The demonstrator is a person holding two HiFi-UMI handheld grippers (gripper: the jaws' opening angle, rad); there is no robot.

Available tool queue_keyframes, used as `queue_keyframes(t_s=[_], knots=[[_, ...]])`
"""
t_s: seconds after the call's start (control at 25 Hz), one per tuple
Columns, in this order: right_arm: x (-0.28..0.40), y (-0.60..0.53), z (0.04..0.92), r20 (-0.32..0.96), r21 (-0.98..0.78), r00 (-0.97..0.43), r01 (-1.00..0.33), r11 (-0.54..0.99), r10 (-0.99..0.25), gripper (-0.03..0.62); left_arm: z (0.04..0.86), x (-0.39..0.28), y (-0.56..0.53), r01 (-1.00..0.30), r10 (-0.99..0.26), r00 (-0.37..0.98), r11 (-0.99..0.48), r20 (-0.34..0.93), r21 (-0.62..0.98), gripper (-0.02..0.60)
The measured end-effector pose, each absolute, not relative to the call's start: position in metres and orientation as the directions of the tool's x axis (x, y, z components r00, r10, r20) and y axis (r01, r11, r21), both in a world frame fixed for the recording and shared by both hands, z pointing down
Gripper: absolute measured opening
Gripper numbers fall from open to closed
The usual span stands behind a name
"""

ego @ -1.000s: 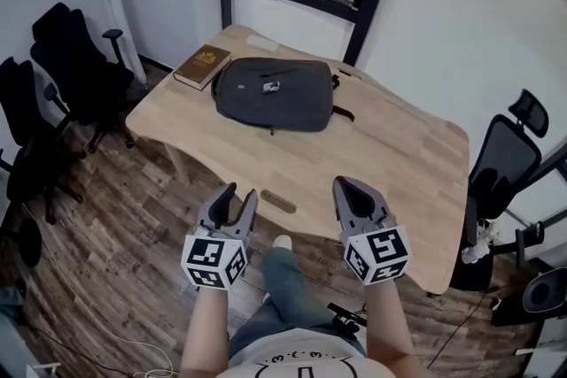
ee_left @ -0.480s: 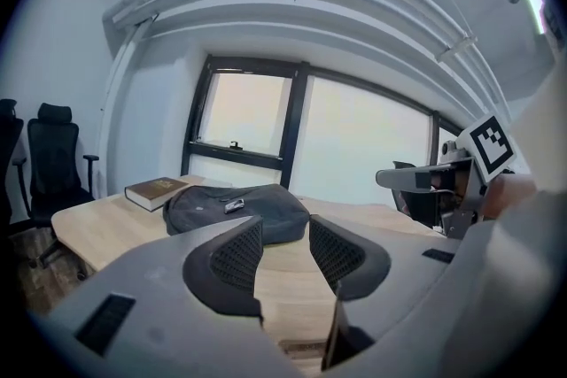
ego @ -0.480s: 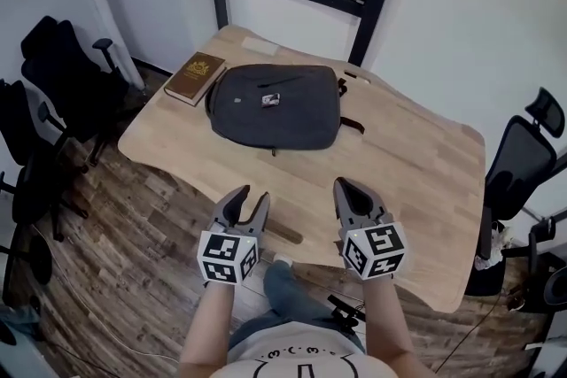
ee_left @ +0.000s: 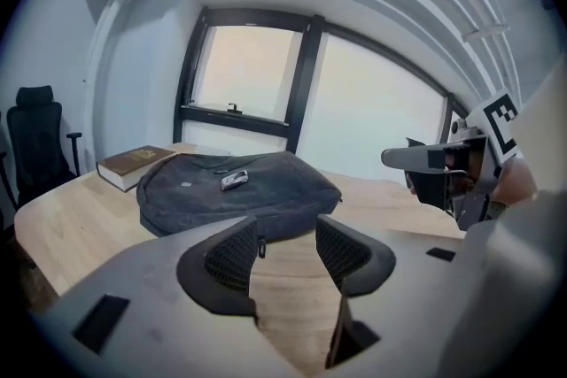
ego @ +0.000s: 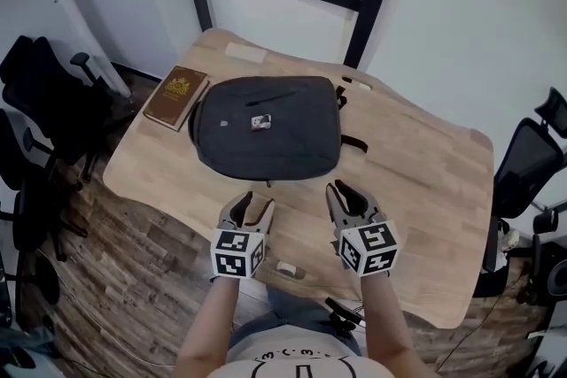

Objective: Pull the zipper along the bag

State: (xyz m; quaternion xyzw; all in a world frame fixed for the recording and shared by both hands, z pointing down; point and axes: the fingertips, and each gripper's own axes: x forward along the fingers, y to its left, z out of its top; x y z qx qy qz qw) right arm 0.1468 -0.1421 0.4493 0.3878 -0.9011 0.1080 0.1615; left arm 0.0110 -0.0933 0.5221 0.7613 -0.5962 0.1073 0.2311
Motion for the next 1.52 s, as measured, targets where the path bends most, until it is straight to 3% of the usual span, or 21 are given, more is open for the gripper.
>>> queue_keyframes(t_s=[0.2, 0.32, 0.68, 0.88, 0.96, 1.08, 1.52], knots=[[0.127, -0.180, 0.480, 0.439, -0.059, -0.652, -0.707, 0.705, -0.618, 0.102, 0.565, 0.008, -0.120, -0.970, -0.818, 0.226, -0.141, 0.529, 0.196, 0.192], [0.121, -0.200, 0.497, 0.473, -0.055, -0.645, -0.702, 0.710, -0.600, 0.052, 0.590, 0.008, -0.128, -0.978, -0.801, 0.187, -0.099, 0.569, 0.182, 0.192], [0.117, -0.239, 0.538, 0.594, -0.018, -0.581, -0.701, 0.713, -0.556, 0.051, 0.637, 0.012, -0.148, -0.991, -0.765, 0.087, -0.005, 0.638, 0.130, 0.189], [0.114, -0.243, 0.559, 0.692, -0.031, -0.535, -0.693, 0.720, -0.485, 0.051, 0.643, 0.001, -0.155, -0.993, -0.762, 0.008, 0.073, 0.648, 0.098, 0.080], [0.114, -0.243, 0.562, 0.713, -0.026, -0.523, -0.685, 0.728, -0.467, 0.051, 0.642, -0.001, -0.155, -0.993, -0.764, -0.008, 0.082, 0.646, 0.085, 0.072], [0.115, -0.243, 0.563, 0.717, -0.035, -0.517, -0.697, 0.716, -0.468, 0.051, 0.640, 0.001, -0.153, -0.995, -0.771, 0.001, 0.065, 0.637, 0.080, 0.023], [0.116, -0.245, 0.565, 0.705, 0.048, -0.453, -0.738, 0.673, -0.546, 0.051, 0.626, -0.001, -0.147, -0.987, -0.768, 0.089, 0.016, 0.634, 0.157, 0.018]])
